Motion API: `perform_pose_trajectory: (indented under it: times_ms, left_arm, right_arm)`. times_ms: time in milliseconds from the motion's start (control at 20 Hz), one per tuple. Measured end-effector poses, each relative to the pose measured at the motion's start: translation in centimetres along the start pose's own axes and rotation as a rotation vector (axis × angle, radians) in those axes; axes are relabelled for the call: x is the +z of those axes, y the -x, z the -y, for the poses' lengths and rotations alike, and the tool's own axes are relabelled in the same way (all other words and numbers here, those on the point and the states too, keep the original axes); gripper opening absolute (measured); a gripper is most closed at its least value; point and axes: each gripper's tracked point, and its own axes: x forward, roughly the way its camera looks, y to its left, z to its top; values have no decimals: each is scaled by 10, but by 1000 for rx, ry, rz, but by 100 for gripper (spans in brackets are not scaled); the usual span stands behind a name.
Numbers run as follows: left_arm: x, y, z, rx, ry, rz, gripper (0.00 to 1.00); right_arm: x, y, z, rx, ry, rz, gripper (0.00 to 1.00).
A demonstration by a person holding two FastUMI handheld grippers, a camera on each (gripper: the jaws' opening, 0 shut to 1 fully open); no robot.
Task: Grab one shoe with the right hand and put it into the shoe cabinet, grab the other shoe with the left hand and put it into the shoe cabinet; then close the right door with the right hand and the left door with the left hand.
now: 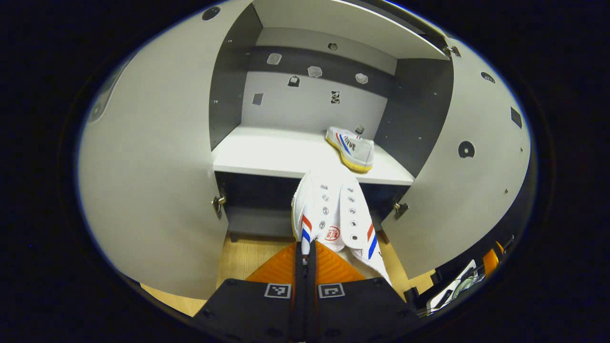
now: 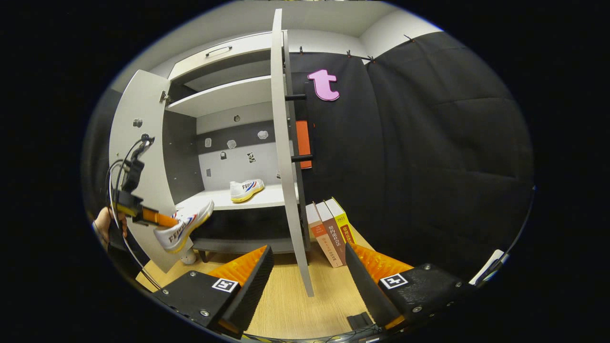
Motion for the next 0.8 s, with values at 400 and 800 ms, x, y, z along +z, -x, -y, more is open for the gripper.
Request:
perform_pose_trajectory:
  times_ms: [400,800]
  left_arm:
    - [5,5,-2,3,-15,63,6]
    - [28,30,-5,73,-26,80,6]
  right_arm:
    - [4,-4,24,-55,-41,11,93]
    - [10,-17,50,-116,-64,10,93]
